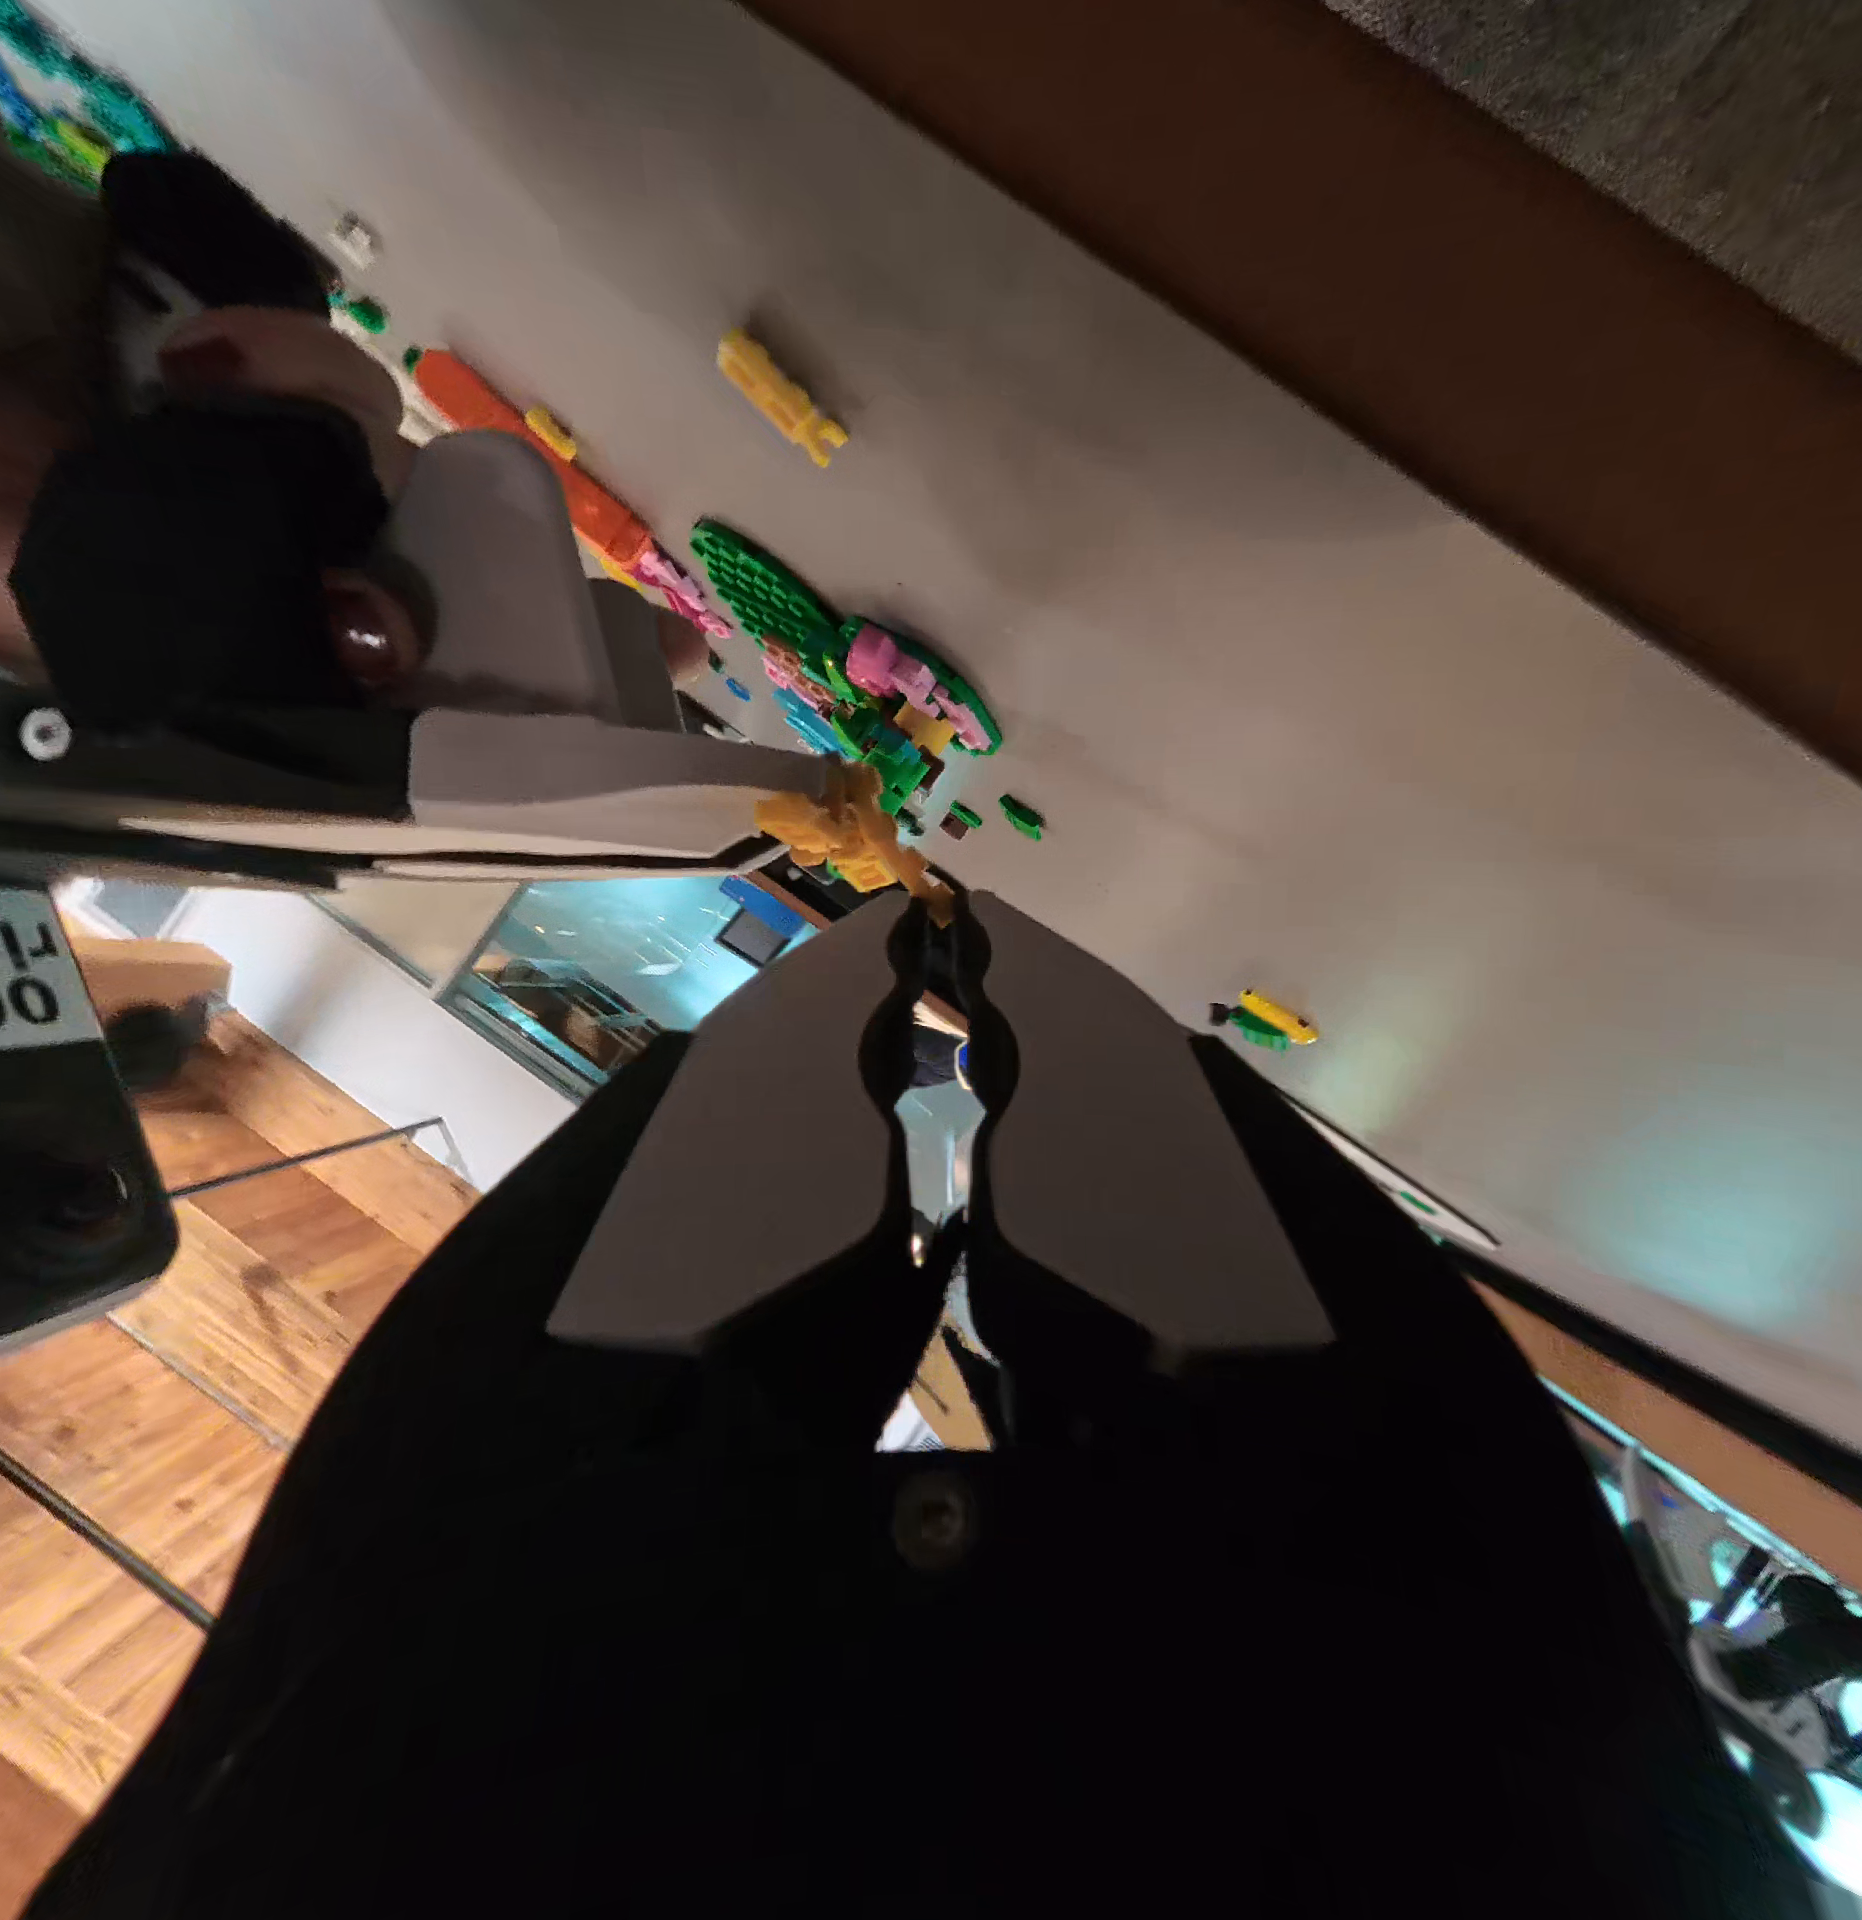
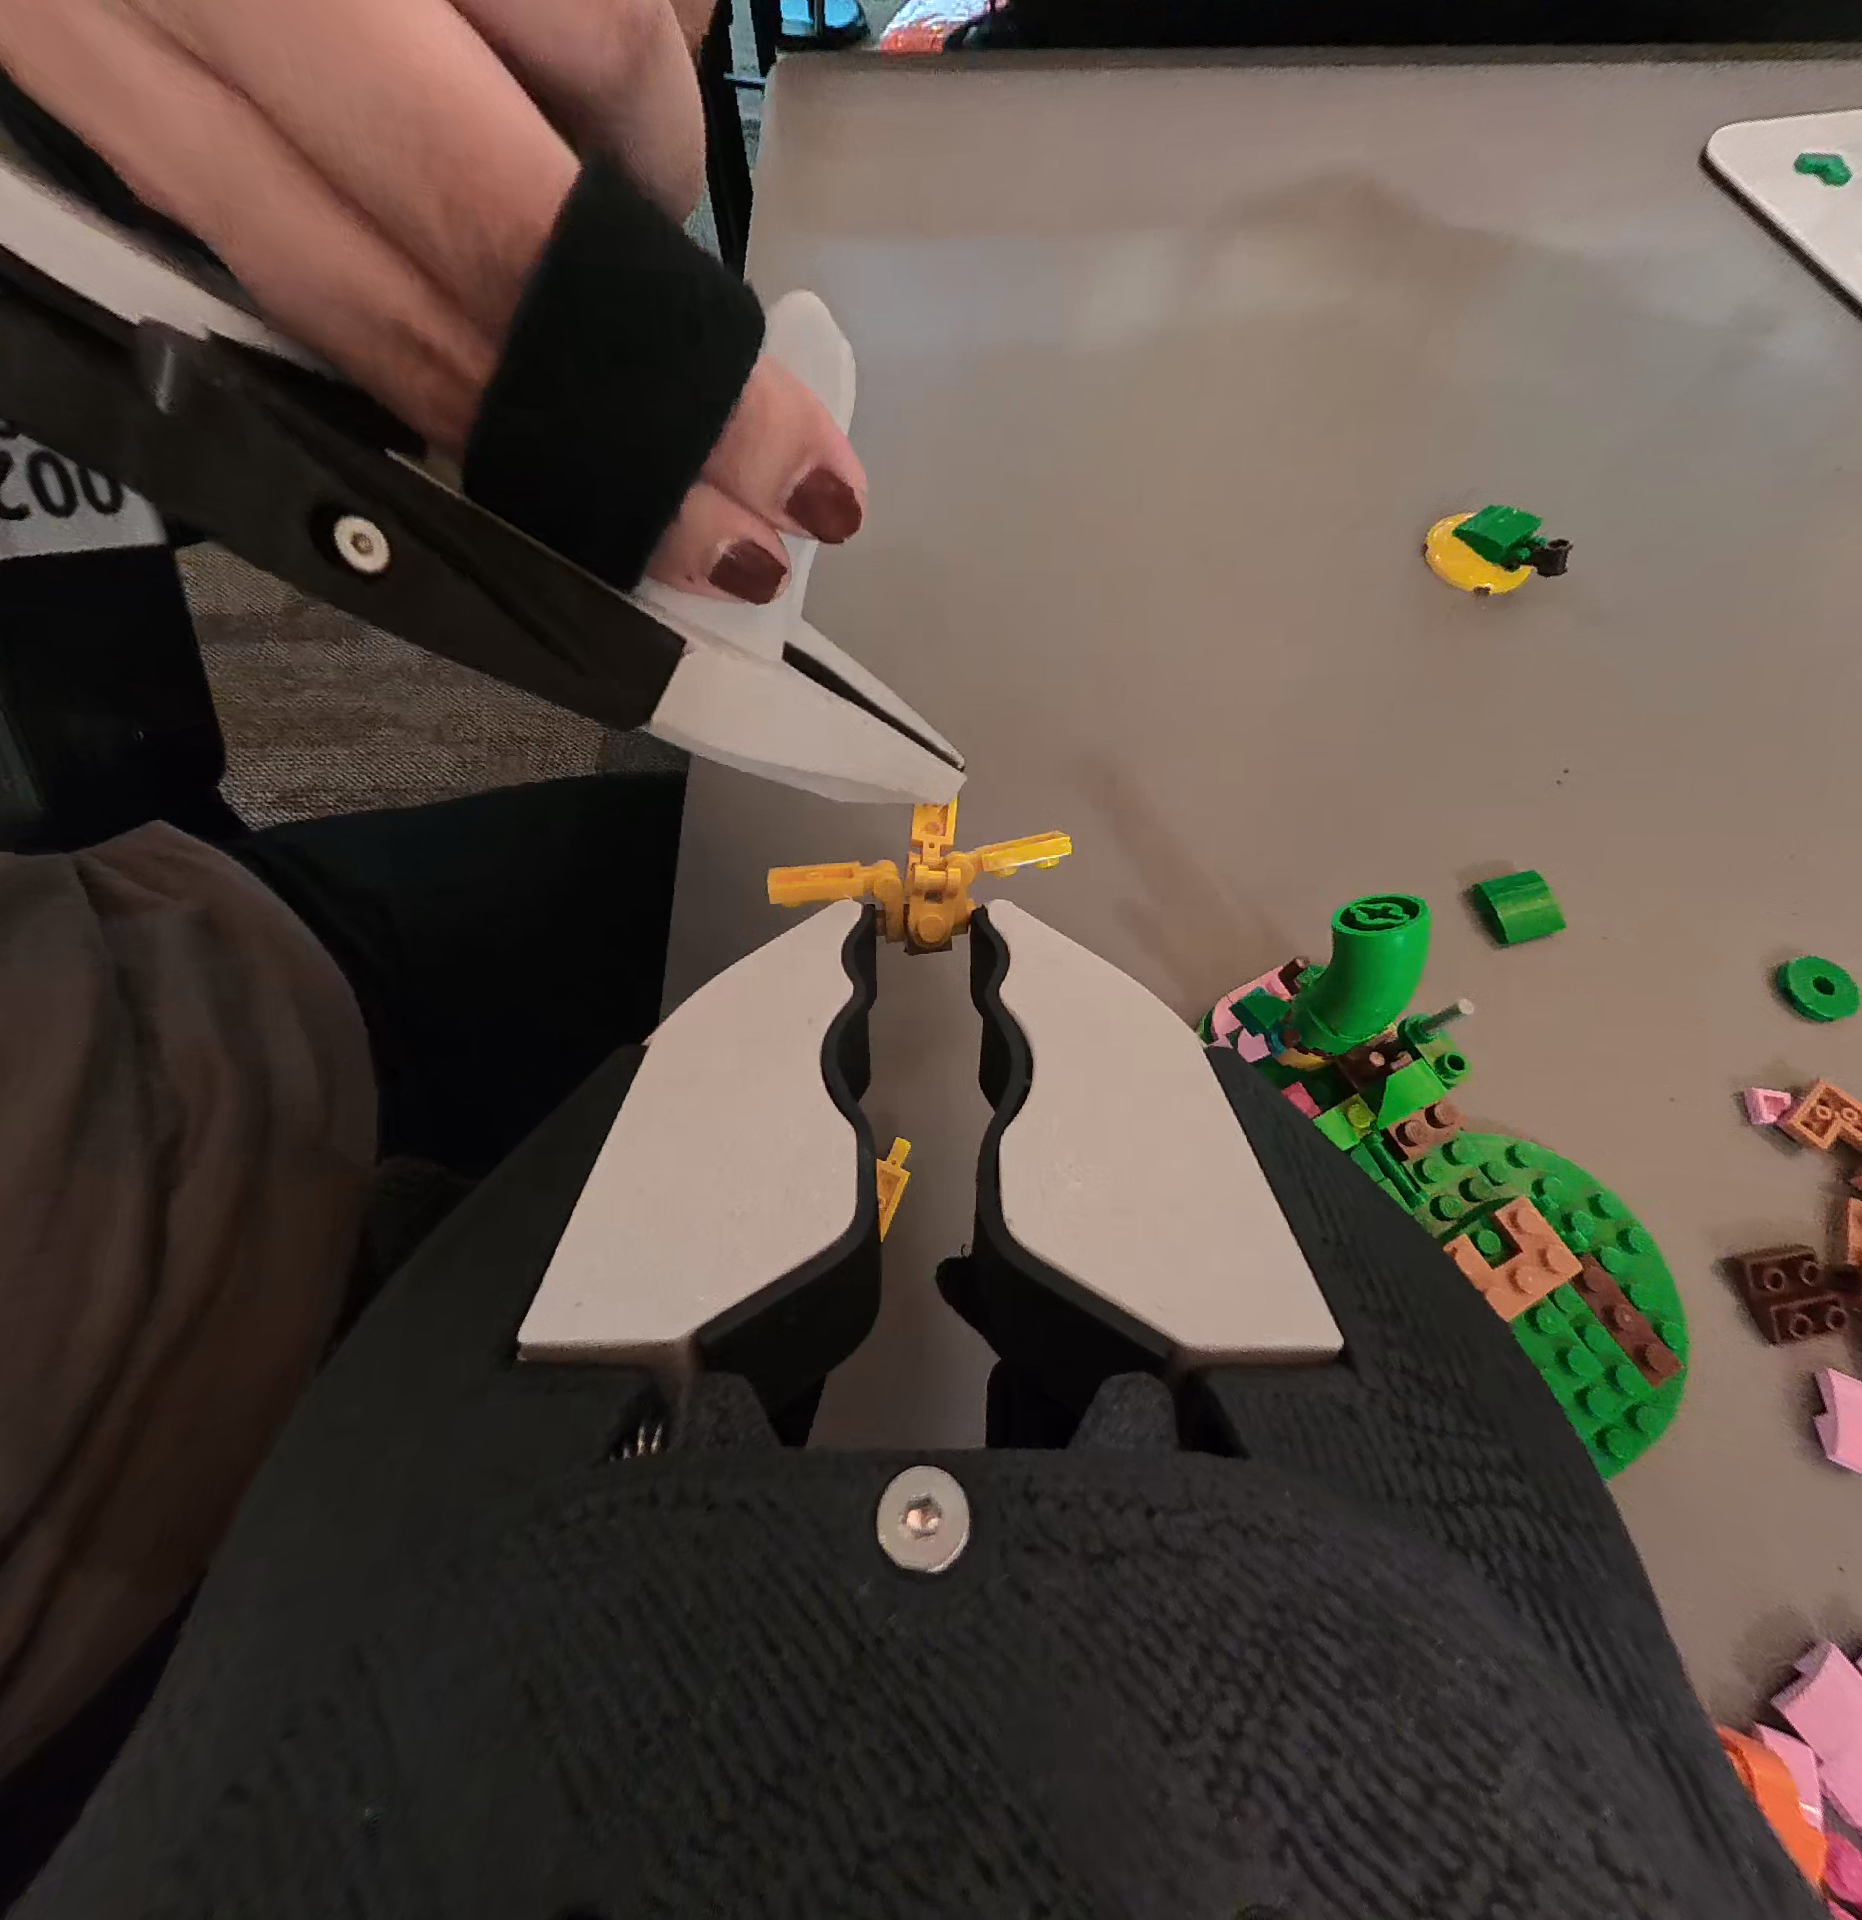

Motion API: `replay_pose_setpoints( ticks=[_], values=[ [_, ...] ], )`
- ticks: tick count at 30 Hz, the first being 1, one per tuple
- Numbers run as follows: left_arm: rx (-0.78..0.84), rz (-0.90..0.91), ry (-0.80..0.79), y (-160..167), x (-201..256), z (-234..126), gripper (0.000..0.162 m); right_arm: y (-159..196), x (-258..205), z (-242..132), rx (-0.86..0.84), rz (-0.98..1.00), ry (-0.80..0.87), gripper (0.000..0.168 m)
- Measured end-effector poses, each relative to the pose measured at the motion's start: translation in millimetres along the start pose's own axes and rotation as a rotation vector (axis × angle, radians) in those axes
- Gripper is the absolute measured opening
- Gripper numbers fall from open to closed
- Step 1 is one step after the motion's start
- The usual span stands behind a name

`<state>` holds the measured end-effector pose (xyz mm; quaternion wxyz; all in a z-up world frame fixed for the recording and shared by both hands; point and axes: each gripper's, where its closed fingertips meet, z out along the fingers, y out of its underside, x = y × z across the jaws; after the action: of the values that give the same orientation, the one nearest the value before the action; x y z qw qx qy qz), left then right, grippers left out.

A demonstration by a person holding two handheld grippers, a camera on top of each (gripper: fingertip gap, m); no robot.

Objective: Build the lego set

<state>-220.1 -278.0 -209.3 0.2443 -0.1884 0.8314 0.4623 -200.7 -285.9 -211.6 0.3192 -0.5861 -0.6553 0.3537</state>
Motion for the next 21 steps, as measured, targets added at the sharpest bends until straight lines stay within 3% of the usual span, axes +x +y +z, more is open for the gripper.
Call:
replay_pose_setpoints(
  ticks=[11,21],
  values=[
    [-0.026,0.105,-0.01,-0.4,-0.5,6.2,0.004,4.0,3.5,1.2,-0.018,-0.015,0.024,0.015],
    [-0.034,0.06,-0.031,0.2,-1.3,6.1,0.004,3.3,3.3,0.9,-0.011,-0.018,0.021,0.015]
  ],
)
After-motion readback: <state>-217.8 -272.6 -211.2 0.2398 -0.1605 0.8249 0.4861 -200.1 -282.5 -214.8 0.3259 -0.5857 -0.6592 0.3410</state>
